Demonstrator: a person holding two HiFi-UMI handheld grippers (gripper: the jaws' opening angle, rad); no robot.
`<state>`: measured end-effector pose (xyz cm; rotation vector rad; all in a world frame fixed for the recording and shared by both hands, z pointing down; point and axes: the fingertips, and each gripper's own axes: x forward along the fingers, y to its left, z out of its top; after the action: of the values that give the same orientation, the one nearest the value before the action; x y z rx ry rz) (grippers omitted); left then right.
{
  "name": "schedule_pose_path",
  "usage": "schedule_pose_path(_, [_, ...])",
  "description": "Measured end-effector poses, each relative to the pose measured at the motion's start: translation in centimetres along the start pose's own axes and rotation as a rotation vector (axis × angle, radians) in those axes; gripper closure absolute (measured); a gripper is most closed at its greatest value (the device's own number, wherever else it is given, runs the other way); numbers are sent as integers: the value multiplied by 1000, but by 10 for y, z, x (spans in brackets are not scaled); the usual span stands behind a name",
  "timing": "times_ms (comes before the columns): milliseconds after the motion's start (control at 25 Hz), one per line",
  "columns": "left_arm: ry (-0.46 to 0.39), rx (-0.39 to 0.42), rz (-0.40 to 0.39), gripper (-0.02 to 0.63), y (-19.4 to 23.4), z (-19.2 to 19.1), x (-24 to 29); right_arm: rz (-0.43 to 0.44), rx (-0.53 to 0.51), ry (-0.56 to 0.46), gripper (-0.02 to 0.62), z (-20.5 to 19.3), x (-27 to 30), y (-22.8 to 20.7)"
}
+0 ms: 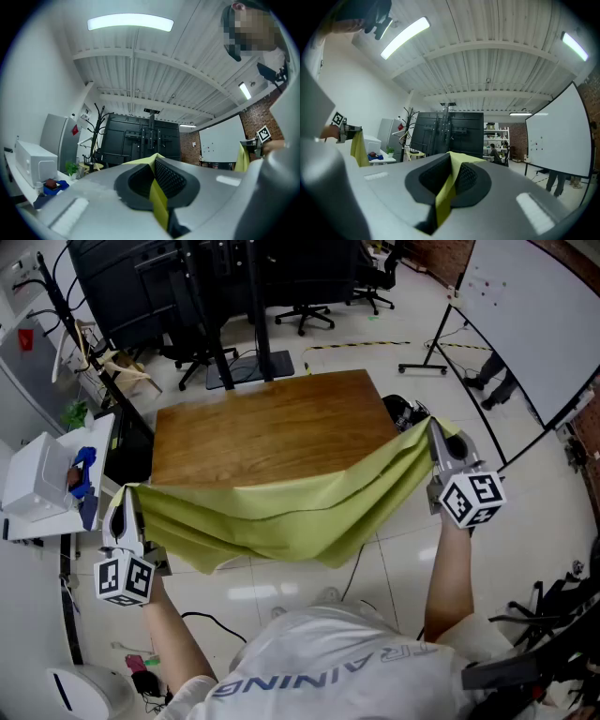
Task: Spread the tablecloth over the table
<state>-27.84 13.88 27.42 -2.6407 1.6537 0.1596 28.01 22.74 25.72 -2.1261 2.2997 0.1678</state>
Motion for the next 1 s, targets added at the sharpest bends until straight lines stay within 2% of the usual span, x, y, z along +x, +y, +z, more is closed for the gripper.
schedule_pose_path(360, [-27, 32, 102, 600, -2, 14, 7, 56, 15, -45, 588, 8, 31, -55])
schedule_pose_path(560, [-52, 59, 105, 601, -3, 30, 20, 68, 23, -66, 588, 14, 41, -65])
schedule_pose_path(800, [-72, 65, 117, 600, 28, 40, 49, 77, 37, -89, 588, 14, 85, -58])
schedule_pose_path(1000, [-69, 64, 88, 600, 66, 35, 99, 13, 51, -108, 588, 20, 134, -74])
